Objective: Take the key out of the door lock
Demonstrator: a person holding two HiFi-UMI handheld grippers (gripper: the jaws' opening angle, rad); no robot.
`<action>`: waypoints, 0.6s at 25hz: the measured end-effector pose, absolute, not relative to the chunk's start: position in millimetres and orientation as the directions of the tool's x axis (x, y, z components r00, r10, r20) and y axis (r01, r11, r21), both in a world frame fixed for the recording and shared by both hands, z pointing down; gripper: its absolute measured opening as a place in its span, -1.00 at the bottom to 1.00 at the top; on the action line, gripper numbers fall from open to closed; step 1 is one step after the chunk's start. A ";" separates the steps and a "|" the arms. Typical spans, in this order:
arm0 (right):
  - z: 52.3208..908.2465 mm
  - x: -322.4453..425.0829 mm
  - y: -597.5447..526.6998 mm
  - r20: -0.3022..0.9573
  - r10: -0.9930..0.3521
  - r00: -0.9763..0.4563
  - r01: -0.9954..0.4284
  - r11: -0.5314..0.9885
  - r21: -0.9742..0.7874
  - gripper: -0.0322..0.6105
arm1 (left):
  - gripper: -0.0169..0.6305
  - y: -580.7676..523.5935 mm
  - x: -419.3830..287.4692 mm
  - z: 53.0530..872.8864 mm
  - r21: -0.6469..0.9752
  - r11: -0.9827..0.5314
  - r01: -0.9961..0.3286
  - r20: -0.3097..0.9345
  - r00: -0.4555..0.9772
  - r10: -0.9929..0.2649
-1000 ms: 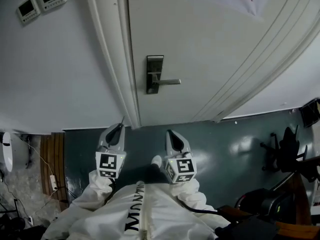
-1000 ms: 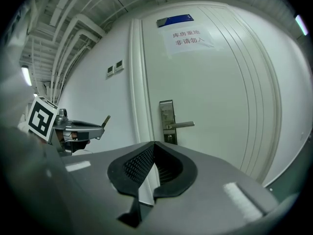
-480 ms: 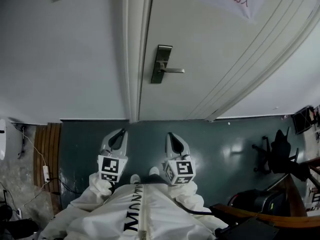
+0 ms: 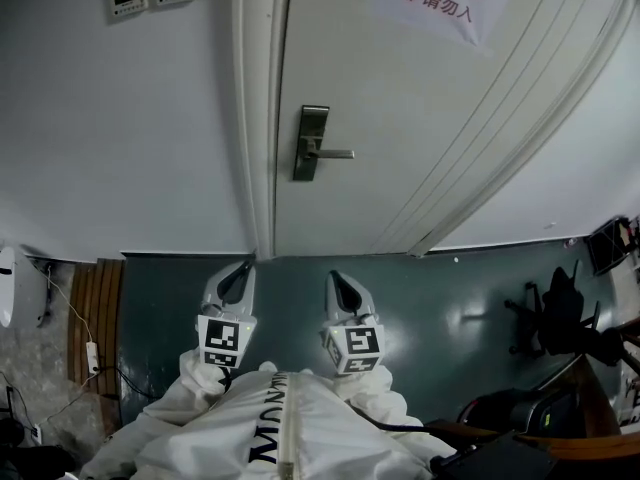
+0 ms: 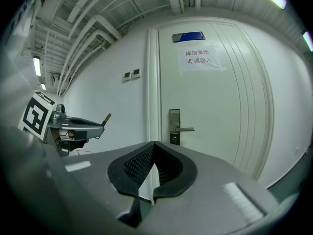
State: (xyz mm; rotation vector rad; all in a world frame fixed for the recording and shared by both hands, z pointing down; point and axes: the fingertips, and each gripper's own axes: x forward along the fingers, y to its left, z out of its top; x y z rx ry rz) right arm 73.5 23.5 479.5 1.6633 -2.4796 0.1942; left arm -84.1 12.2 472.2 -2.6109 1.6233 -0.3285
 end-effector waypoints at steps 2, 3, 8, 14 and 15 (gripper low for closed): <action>479.2 81.8 23.8 0.186 -0.911 -0.369 -0.928 0.370 -0.030 -0.90 | -0.88 12.9 -78.0 471.6 -0.156 -0.449 -0.880 0.156 0.427 -0.891; 478.6 85.4 23.7 0.181 -0.912 -0.367 -0.929 0.368 -0.032 -0.90 | -0.88 12.8 -74.8 471.7 -0.158 -0.450 -0.879 0.158 0.428 -0.890; 478.9 99.3 22.7 0.175 -0.917 -0.359 -0.933 0.358 -0.041 -0.90 | -0.88 9.0 -60.4 470.0 -0.175 -0.457 -0.872 0.160 0.433 -0.887; 477.4 103.8 20.6 0.170 -0.917 -0.362 -0.932 0.360 -0.044 -0.90 | -0.88 7.0 -53.2 473.0 -0.174 -0.462 -0.870 0.173 0.435 -0.884; 477.2 104.1 20.2 0.169 -0.916 -0.363 -0.931 0.361 -0.043 -0.90 | -0.88 6.9 -52.5 473.3 -0.173 -0.462 -0.870 0.174 0.435 -0.883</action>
